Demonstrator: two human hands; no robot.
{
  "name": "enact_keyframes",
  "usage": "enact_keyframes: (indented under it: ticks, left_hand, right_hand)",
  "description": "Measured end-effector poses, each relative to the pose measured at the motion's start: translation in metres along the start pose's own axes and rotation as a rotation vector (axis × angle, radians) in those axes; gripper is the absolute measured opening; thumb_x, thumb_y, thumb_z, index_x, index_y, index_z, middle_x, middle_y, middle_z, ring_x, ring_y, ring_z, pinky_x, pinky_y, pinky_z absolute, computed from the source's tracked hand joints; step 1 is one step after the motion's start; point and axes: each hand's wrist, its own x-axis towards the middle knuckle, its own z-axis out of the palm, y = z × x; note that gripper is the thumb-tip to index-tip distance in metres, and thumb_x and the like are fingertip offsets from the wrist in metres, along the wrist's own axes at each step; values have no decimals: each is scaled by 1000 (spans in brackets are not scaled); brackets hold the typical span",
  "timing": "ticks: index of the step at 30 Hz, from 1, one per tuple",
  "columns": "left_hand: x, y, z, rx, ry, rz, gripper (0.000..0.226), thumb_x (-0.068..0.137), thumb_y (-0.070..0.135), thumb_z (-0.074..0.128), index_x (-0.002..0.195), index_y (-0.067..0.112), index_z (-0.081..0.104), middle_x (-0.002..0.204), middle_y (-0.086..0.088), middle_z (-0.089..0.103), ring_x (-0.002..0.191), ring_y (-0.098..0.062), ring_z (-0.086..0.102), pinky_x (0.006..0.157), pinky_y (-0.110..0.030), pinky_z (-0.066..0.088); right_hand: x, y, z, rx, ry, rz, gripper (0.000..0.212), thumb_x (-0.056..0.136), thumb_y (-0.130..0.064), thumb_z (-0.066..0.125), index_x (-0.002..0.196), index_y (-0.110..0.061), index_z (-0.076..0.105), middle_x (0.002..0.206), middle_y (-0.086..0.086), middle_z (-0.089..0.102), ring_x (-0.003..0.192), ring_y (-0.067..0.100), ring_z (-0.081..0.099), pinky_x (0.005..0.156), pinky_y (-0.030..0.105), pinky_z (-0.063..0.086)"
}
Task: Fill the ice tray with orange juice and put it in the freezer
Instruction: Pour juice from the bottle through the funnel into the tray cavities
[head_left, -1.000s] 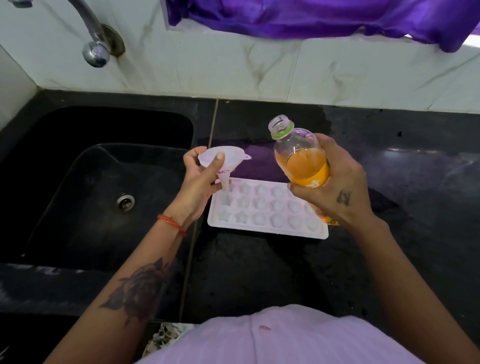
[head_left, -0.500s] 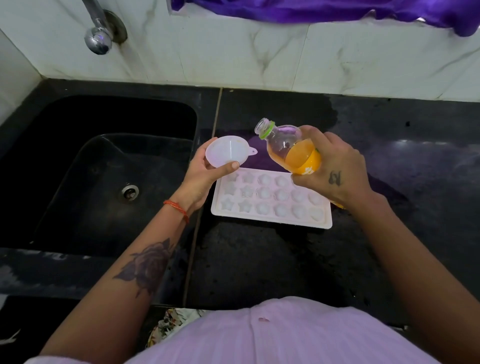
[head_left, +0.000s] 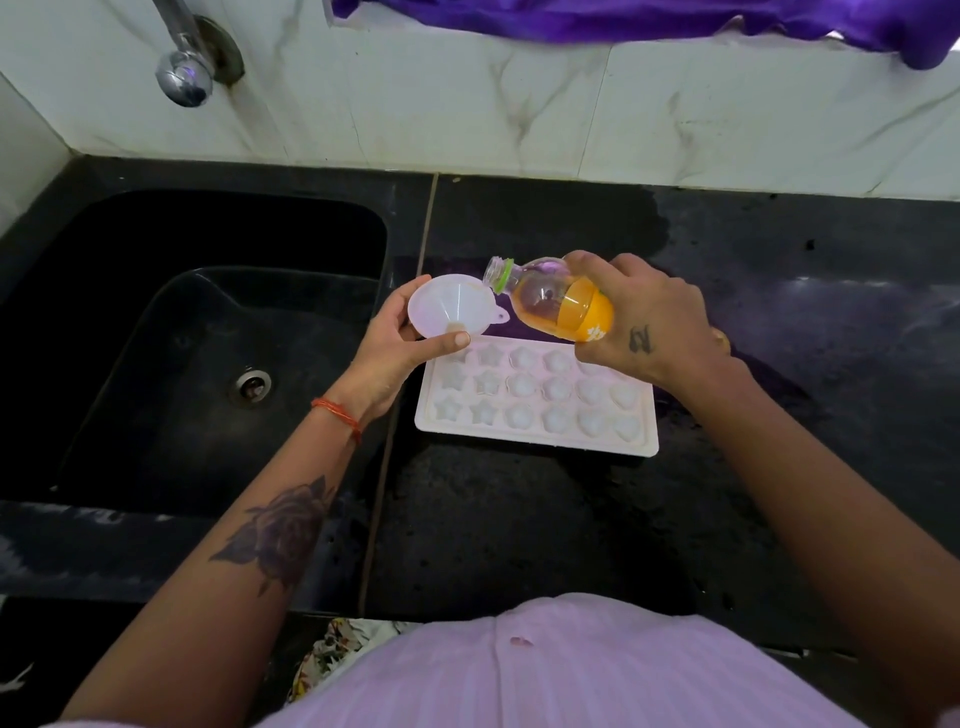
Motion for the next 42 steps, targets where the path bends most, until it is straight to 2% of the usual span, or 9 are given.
enact_keyframes:
  ticks: [4,8,12,17,21,31,42]
  left_hand:
    - [1,2,-2,-13,-3,-2,79,64,12,82,132,26,44,122,6,54,111,-14,56,81,-26,57]
    - [0,6,-5,-42,-37,-3,79,53,22,84,123,29,47,118,6,58,108,-12,59,74,-21,56]
    - [0,8,-8,-53,-68,-12,76,51,21,84,118,31,50,115,8,61,104,-9,62,73,-22,56]
    - [0,8,-11,-58,-125,-13,74,55,16,82,122,27,51,115,5,63,105,-9,65,74,-24,56]
    - [0,11,-13,-64,-124,-15,78,56,16,81,127,23,48,117,3,62,108,-12,63,76,-26,57]
    - [1,15,-14,-54,-139,-21,72,60,12,78,125,25,49,115,5,63,105,-9,65,73,-25,56]
    - [-2,18,-15,-52,-133,-16,75,59,14,78,128,22,48,112,8,64,103,-6,66,74,-25,57]
  right_hand:
    - [2,-1,0,-43,0,-22,82,66,-43,76,135,-34,32,112,6,55,91,26,56,66,29,33]
    - [5,-2,-2,-79,-15,-34,81,68,-43,75,136,-35,30,113,7,55,92,26,56,67,28,32]
    - [9,-3,-4,-104,-26,-43,81,70,-43,74,138,-34,30,116,8,54,95,27,56,68,28,32]
    - [13,-4,-4,-128,-38,-69,82,71,-43,74,138,-33,29,117,9,53,97,27,56,69,29,33]
    - [14,-4,-4,-148,-31,-82,81,71,-43,74,138,-33,30,118,9,54,96,28,56,69,29,32]
    - [18,-8,-8,-164,-48,-104,80,73,-42,73,140,-33,28,119,11,52,98,29,56,69,29,33]
    - [12,-8,-6,-6,-52,-56,82,68,-44,75,137,-33,32,115,7,56,98,27,55,72,30,36]
